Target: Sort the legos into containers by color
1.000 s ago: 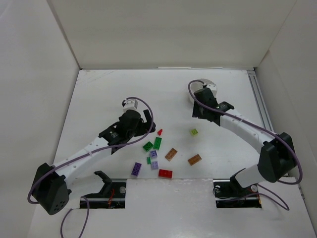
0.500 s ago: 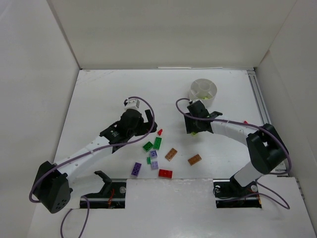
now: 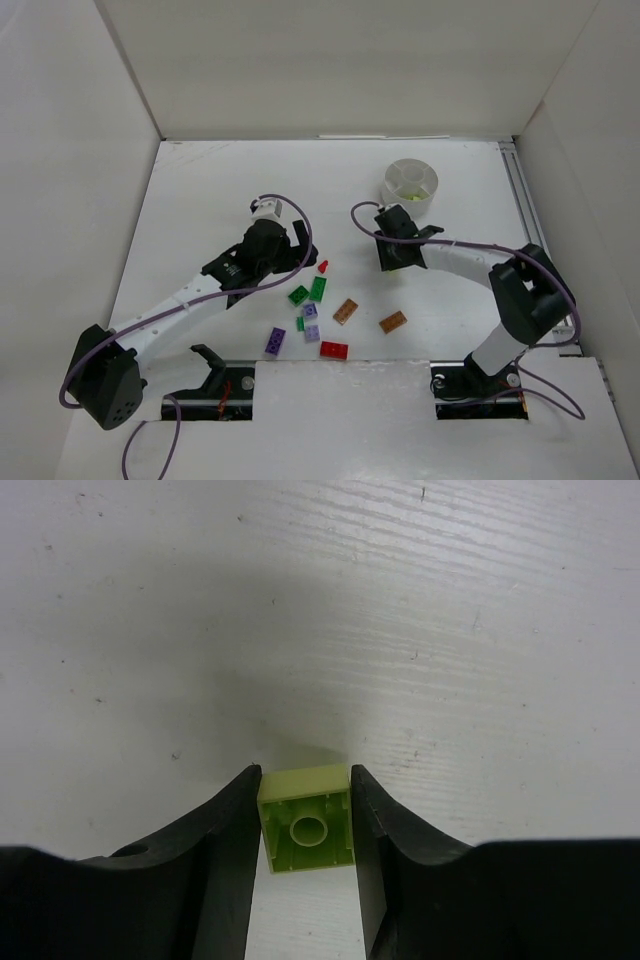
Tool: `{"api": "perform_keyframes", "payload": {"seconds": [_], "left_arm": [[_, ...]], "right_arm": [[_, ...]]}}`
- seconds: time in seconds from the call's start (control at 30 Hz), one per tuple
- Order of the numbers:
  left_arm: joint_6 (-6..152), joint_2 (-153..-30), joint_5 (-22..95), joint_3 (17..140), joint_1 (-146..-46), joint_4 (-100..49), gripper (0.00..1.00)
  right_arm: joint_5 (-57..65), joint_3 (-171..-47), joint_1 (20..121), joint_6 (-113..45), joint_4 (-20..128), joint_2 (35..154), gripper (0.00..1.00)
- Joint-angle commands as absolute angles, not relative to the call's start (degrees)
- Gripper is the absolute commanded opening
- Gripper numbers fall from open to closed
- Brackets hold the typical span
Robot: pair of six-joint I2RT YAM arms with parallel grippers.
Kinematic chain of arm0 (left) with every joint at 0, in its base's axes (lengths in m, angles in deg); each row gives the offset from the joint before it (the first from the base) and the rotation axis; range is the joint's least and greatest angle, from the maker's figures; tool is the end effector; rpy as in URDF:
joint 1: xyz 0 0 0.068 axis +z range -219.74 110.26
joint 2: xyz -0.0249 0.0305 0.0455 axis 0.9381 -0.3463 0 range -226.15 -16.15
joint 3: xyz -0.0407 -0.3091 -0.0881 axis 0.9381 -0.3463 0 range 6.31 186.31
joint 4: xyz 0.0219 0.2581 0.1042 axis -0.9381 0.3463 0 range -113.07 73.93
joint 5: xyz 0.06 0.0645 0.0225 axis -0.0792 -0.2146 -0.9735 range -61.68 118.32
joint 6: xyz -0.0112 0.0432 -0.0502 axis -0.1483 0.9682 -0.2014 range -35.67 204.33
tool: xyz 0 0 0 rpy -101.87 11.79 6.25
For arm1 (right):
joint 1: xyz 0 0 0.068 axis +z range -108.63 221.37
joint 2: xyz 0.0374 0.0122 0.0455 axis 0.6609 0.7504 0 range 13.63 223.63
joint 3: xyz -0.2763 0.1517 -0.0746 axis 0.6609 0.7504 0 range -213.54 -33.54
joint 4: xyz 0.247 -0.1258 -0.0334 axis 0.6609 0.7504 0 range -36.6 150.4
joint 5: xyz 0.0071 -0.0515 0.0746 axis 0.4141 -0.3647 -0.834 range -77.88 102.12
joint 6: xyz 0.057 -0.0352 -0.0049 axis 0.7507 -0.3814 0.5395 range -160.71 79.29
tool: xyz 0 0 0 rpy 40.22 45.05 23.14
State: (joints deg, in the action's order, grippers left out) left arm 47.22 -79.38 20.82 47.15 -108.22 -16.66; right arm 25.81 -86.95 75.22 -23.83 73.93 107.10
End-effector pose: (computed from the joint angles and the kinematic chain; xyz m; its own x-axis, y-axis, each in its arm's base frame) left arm 0.2044 -0.1536 0.2899 -0.6188 -0.2721 -0.7369 0.1932 0.8566 -0.4785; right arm 0.2907 0.1797 0.1958 -0.8215 -0.2112 -0.5297 -0.2154 0.9750 -0.0547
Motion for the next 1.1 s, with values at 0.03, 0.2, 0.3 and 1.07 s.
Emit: {"api": "perform_keyframes", "payload": {"seconds": [0.03,0.2,0.3,1.07], "left_arm": [[47.06,-78.56,21.21,47.43,-107.88,-18.24,1.0],[47.59,-78.56,20.06,48.58,-107.27,-18.24,1.0],[48.2,-78.56,20.59,48.58,-106.13,-18.24,1.0],[51.63,-83.3,26.48,49.64,-98.39,-21.23,1.0]], "right_arm": [[28.2,-89.08,75.56,-23.4,75.63,101.53,0.23],[28.2,-95.92,70.03,-26.98,77.39,96.09,0.23],[28.2,-101.28,66.09,-28.75,76.87,96.07,0.23],[29.43,-118.36,57.99,-35.0,73.35,114.0,0.34]]}}
